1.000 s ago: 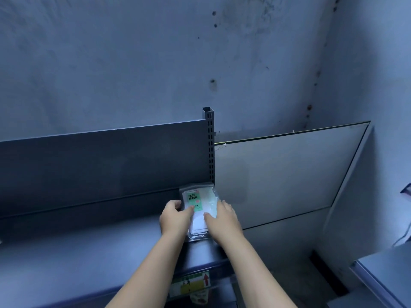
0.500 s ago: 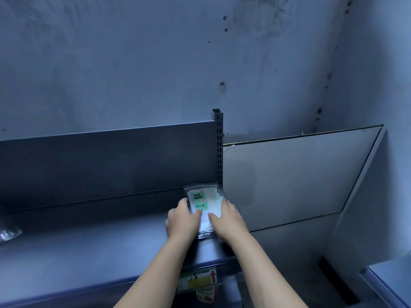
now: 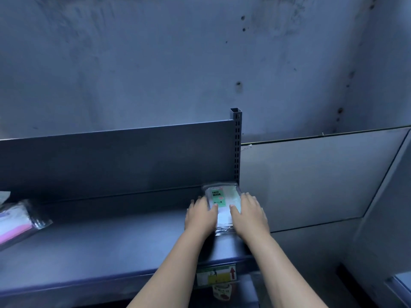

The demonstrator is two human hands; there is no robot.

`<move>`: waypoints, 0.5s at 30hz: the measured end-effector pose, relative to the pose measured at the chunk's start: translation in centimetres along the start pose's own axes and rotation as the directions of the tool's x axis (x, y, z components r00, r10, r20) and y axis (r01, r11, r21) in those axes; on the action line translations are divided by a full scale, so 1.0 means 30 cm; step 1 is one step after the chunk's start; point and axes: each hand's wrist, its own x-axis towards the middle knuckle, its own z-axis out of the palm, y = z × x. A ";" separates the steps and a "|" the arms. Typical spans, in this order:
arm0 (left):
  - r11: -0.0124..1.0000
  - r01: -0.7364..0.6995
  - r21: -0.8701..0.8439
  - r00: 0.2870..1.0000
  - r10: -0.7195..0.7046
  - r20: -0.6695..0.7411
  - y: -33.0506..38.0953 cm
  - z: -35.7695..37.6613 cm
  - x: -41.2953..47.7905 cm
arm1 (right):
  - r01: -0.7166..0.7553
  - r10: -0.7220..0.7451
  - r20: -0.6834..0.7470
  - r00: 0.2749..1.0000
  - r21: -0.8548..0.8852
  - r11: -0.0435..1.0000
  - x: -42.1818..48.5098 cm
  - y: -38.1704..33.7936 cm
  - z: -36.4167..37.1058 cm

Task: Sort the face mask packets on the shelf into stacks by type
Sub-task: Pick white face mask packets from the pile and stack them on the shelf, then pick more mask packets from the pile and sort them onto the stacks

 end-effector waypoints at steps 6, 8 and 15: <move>0.986 -0.119 0.119 0.988 0.130 -0.087 -0.017 -0.093 -0.024 | 0.174 -0.174 -0.003 0.985 0.037 0.984 -0.029 -0.126 -0.035; 0.966 -0.145 0.213 0.980 0.170 -0.105 -0.043 -0.137 -0.036 | 0.222 -0.222 0.008 0.975 0.004 0.975 -0.043 -0.177 -0.026; 0.874 -0.128 0.468 0.965 0.218 -0.143 -0.183 -0.359 -0.057 | 0.282 -0.280 0.046 0.959 -0.036 0.959 -0.091 -0.392 0.056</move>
